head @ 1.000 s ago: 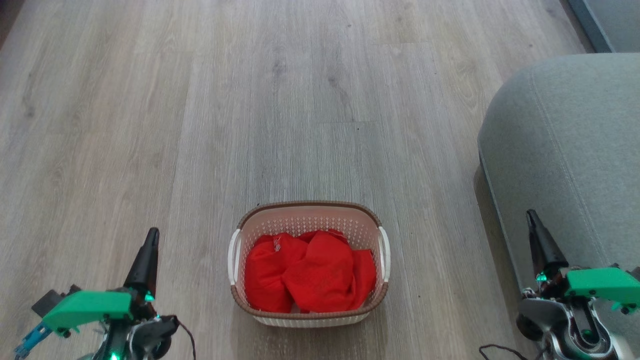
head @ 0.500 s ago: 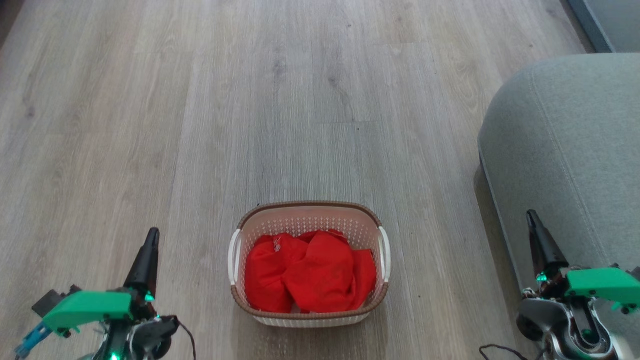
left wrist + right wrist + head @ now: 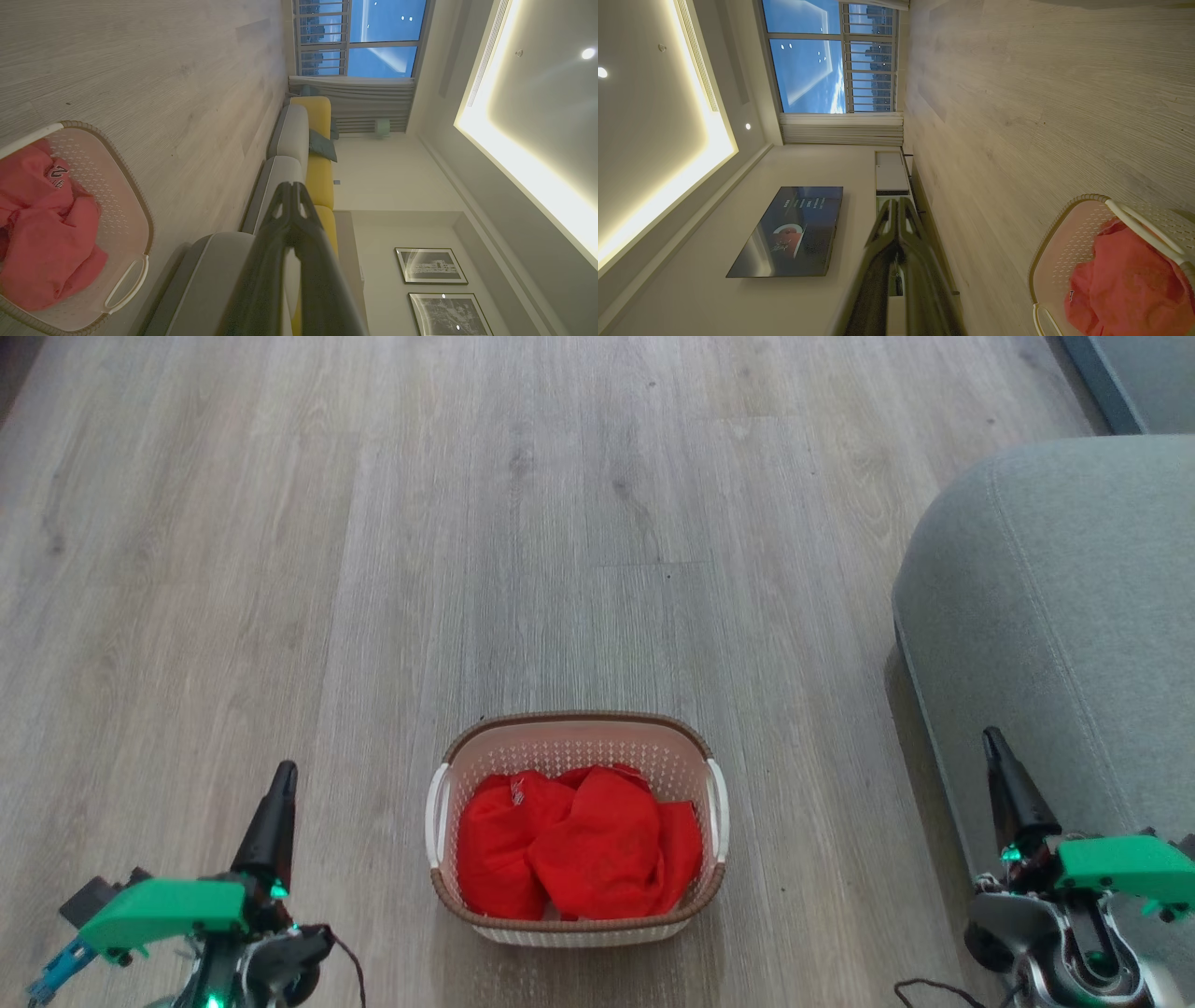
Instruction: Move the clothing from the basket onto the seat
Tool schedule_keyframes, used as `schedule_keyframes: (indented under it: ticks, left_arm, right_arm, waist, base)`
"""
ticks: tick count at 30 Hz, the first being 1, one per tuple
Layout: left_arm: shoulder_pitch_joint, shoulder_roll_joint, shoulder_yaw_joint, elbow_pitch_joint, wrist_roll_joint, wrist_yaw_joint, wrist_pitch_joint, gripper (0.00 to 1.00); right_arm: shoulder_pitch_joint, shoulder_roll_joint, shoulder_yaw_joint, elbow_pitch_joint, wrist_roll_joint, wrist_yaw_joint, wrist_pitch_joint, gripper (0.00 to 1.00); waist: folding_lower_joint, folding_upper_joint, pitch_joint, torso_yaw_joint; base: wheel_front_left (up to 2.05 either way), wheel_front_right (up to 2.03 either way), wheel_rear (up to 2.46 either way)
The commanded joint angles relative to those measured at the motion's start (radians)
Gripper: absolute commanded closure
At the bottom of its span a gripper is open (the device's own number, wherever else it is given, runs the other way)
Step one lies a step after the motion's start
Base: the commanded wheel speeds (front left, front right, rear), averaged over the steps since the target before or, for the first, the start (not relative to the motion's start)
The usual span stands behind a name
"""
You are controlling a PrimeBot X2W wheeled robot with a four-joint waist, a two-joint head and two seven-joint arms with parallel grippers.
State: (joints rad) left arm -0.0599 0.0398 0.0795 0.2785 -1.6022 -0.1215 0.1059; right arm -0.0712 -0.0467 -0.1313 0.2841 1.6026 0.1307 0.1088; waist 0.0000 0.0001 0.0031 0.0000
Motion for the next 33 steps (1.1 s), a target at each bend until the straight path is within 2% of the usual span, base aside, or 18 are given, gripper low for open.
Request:
schedule_keyframes:
  ticks: [1, 33]
  left_arm:
    - [-0.048, 0.01, 0.034, -0.034, -0.007, -0.009, 0.007, 1.0]
    - [-0.048, 0.01, 0.034, -0.034, -0.007, -0.009, 0.007, 1.0]
  right_arm:
    - [-0.037, -0.004, 0.018, -0.039, 0.006, 0.0, 0.004, 1.0]
    - [-0.037, -0.004, 0.018, -0.039, 0.006, 0.0, 0.004, 1.0]
  waist:
    - [0.0, -0.0001, 0.0, 0.0]
    - [0.0, -0.0001, 0.0, 0.0]
  base:
    - [0.0, 0.0, 0.0]
    - [0.0, 0.0, 0.0]
